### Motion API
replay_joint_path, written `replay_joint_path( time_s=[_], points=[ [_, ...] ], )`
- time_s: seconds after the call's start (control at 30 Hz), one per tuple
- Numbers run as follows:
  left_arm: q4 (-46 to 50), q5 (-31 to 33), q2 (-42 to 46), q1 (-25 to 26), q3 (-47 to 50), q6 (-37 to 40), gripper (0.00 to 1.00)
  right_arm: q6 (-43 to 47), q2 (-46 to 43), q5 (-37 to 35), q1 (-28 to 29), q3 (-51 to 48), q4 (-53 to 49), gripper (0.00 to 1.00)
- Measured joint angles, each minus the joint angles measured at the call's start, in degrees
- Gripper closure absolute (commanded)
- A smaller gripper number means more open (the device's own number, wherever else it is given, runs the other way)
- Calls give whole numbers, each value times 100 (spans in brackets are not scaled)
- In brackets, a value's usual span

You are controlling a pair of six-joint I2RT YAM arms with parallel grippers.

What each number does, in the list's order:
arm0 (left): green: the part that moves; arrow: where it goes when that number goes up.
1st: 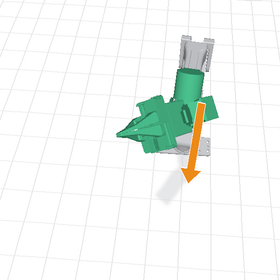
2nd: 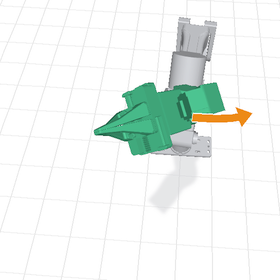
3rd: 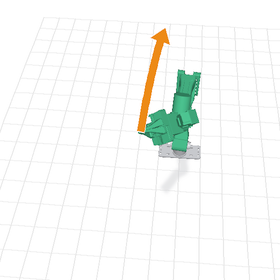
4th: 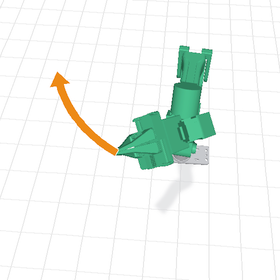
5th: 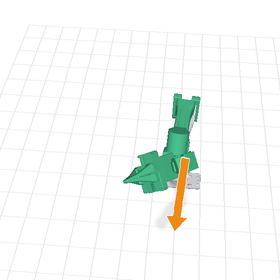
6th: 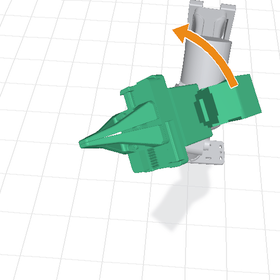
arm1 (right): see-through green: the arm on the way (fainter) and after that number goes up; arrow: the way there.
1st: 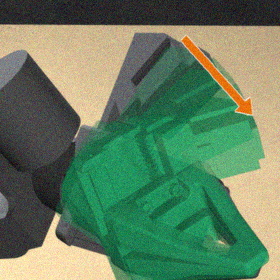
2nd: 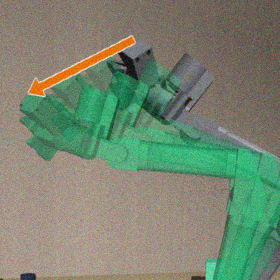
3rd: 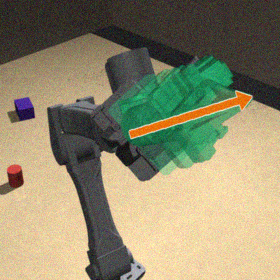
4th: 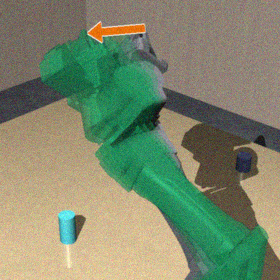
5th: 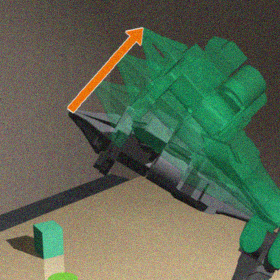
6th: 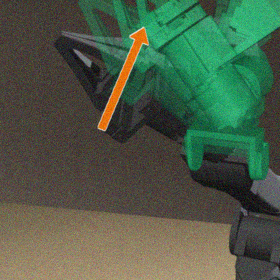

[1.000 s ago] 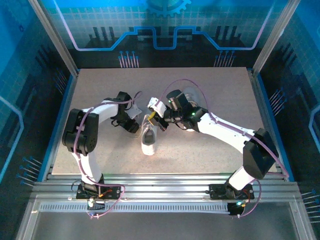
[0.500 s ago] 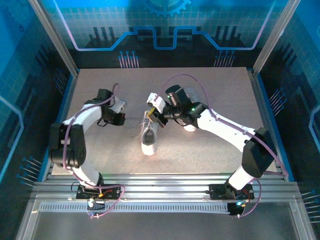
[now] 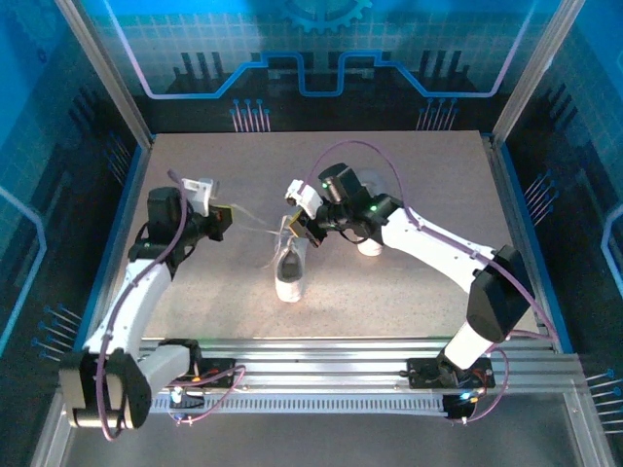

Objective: Tie the shoes

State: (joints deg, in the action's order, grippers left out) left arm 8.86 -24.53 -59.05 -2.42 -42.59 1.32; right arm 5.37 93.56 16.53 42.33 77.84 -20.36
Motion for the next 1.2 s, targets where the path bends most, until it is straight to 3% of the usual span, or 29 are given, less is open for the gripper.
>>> replay_joint_path(
  time_s=[0.23,0.33,0.53,0.73,0.83,0.97,1.1,1.2],
  points=[
    [-1499,-837,1296,39,1021,-444,100,-146,367,-105,-2,450,-396,100],
    [-1768,-1016,1755,426,1237,-284,100,-249,531,-120,-26,660,-555,100],
    [-1493,-949,1635,2022,1078,669,100,-389,844,-66,-149,997,-704,100],
    [-1143,-267,396,3700,647,1674,100,-409,922,153,-157,1137,-750,100],
    [-1034,-26,-463,4205,249,1985,82,-407,922,262,-162,1141,-754,100],
    [-1003,229,-1040,4354,-61,2133,52,-382,922,365,-168,1141,-754,100],
    [-887,378,-916,4356,-68,2280,43,-350,911,389,-254,1084,-671,100],
    [-647,411,-573,4229,-70,2304,42,-334,885,391,-319,916,-527,100]
  ],
)
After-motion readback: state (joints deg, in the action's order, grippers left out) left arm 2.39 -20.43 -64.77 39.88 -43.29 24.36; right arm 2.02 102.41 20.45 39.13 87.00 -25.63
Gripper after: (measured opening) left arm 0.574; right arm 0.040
